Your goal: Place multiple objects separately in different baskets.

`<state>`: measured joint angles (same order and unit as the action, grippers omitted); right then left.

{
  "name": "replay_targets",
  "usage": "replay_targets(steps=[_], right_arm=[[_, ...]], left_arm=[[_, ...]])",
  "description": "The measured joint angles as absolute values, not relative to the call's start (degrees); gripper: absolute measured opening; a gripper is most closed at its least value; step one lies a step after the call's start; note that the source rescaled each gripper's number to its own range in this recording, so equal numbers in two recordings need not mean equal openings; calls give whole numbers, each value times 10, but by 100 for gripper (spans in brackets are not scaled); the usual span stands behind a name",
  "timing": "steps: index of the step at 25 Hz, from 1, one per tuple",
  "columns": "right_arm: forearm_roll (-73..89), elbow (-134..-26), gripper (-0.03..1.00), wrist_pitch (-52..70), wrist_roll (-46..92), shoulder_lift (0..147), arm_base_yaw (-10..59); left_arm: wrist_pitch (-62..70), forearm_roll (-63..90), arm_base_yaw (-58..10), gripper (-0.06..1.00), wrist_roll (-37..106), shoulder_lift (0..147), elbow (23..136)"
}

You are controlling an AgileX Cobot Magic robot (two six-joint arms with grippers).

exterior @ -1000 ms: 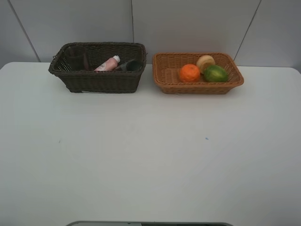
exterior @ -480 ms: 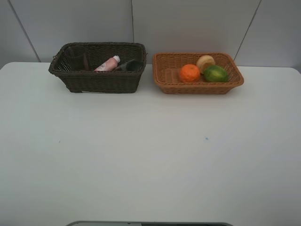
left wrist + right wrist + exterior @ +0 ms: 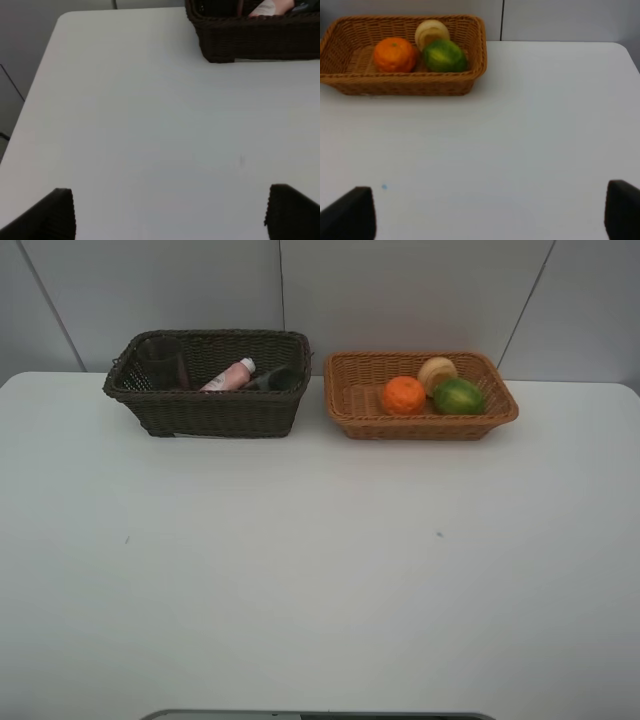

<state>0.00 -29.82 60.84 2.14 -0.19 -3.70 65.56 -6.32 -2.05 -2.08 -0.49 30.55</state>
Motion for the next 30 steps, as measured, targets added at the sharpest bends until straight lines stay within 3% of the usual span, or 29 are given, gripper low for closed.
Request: replay_targets(steps=[30], right_arm=[[0,-298,93,608,21,-2,-37]], left_arm=[[611,-48,-21,98,-23,-5,286]])
